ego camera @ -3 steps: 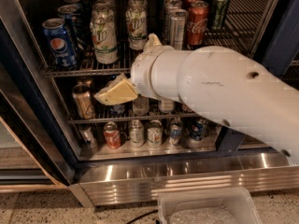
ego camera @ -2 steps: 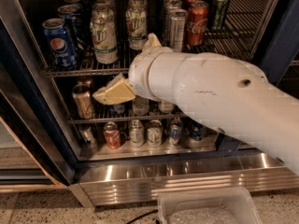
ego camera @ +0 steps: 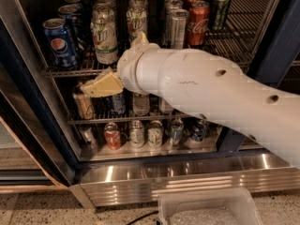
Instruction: Pick 7up can from top shelf of fridge
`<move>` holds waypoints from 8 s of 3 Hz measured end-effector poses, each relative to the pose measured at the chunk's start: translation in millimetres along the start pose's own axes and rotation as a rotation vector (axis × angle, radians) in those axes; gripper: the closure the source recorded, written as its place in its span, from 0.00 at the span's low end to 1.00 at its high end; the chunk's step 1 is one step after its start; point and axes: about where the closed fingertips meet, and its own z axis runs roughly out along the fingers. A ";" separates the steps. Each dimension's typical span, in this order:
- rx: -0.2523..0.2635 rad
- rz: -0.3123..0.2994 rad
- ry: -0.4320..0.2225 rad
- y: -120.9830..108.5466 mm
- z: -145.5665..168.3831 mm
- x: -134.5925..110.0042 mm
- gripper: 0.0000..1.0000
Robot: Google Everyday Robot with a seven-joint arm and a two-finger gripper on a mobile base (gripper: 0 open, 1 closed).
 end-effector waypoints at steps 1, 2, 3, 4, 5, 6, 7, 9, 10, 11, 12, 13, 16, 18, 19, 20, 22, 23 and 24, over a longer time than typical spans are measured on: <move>-0.010 0.018 -0.028 2.0 13.8 -7.9 0.00; 0.001 0.014 -0.037 0.4 21.0 -6.1 0.00; 0.026 -0.003 -0.026 -9.7 24.9 7.5 0.00; 0.049 -0.006 -0.014 -23.6 28.1 20.7 0.04; 0.052 -0.006 -0.023 -28.8 35.8 17.8 0.08; 0.031 -0.013 -0.059 -21.7 46.0 -7.4 0.00; 0.032 -0.013 -0.062 -21.5 46.2 -8.2 0.00; 0.062 -0.031 -0.148 -21.5 54.4 -34.1 0.00; 0.088 -0.035 -0.163 -31.6 56.2 -34.4 0.03; 0.115 -0.026 -0.154 -43.4 54.9 -24.8 0.00; 0.128 -0.018 -0.150 -47.9 56.6 -20.6 0.10; 0.105 -0.021 -0.159 -35.5 66.2 -30.9 0.14; 0.103 -0.014 -0.141 -37.2 85.1 -25.6 0.25; 0.124 0.000 -0.123 -46.1 103.4 -16.8 0.24; 0.133 0.005 -0.119 -48.3 104.5 -15.1 0.43; 0.139 0.008 -0.116 -49.6 105.3 -13.9 0.67; 0.141 0.021 -0.108 -51.2 106.4 -12.8 1.00; 0.131 0.039 -0.104 -50.4 109.1 -12.7 1.00; 0.112 0.071 -0.107 -49.6 111.3 -16.5 1.00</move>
Offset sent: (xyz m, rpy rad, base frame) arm 0.0334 0.0354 -0.0069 0.0361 -0.0207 -0.0133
